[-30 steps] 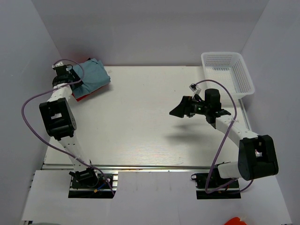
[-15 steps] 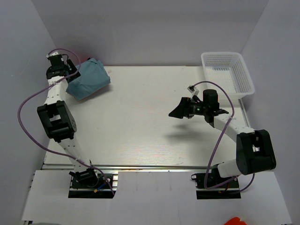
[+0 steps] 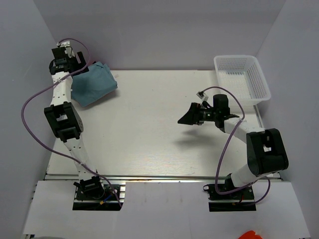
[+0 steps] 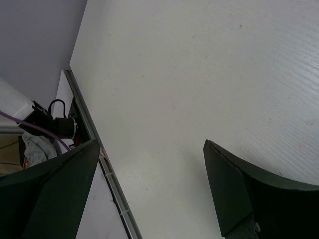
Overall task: Fold and stack the t-shirts
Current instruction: Put the neatly folded tshirt into the corner of the board with the left arm
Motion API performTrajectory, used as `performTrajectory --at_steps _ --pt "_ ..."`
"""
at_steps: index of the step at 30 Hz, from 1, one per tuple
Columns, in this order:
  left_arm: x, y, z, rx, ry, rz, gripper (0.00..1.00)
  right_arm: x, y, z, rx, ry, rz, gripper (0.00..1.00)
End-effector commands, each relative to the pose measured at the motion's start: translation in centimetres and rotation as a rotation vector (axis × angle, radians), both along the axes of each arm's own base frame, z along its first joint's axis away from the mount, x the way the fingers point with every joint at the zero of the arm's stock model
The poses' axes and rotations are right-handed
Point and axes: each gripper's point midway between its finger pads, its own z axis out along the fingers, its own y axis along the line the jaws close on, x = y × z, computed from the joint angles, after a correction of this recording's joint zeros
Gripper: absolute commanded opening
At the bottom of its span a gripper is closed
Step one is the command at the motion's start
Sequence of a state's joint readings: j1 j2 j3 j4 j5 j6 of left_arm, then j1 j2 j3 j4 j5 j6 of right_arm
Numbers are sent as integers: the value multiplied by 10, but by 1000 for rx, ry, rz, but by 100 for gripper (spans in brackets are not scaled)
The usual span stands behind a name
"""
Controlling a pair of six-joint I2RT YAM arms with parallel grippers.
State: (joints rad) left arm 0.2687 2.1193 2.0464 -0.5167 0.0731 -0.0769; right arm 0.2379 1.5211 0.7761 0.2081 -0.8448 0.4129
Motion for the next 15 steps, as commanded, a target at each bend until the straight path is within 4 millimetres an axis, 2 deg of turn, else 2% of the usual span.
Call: performTrajectory --at_steps 1,2,3,4,6,7,8,9,11,12,14,15 --pt "17 -14 -20 -33 42 -115 100 10 8 22 49 -66 34 90" --pt "20 -16 -29 -47 57 -127 100 11 8 23 47 -62 31 90" --pt "23 -16 -52 -61 99 -127 98 11 8 22 42 -61 30 90" --pt "28 -20 -51 -59 95 -136 98 13 8 22 41 -65 30 90" --pt "27 -14 -72 -53 145 -104 100 15 8 21 40 -63 27 90" --pt "27 -2 -76 -18 158 -54 100 16 9 23 43 -68 31 90" --pt "24 3 -88 -7 185 -29 100 16 9 21 42 -59 32 90" --pt "27 8 -88 21 177 -20 100 17 9 17 41 -48 29 90" --pt "28 12 -102 32 196 -1 100 18 10 18 50 -39 37 90" --pt "31 14 -99 45 180 -6 97 18 11 16 53 -31 43 90" --pt "37 8 -103 52 169 -31 90 18 13 16 68 -19 50 90" --pt "40 3 -117 62 188 -51 88 18 14 16 72 -21 53 90"
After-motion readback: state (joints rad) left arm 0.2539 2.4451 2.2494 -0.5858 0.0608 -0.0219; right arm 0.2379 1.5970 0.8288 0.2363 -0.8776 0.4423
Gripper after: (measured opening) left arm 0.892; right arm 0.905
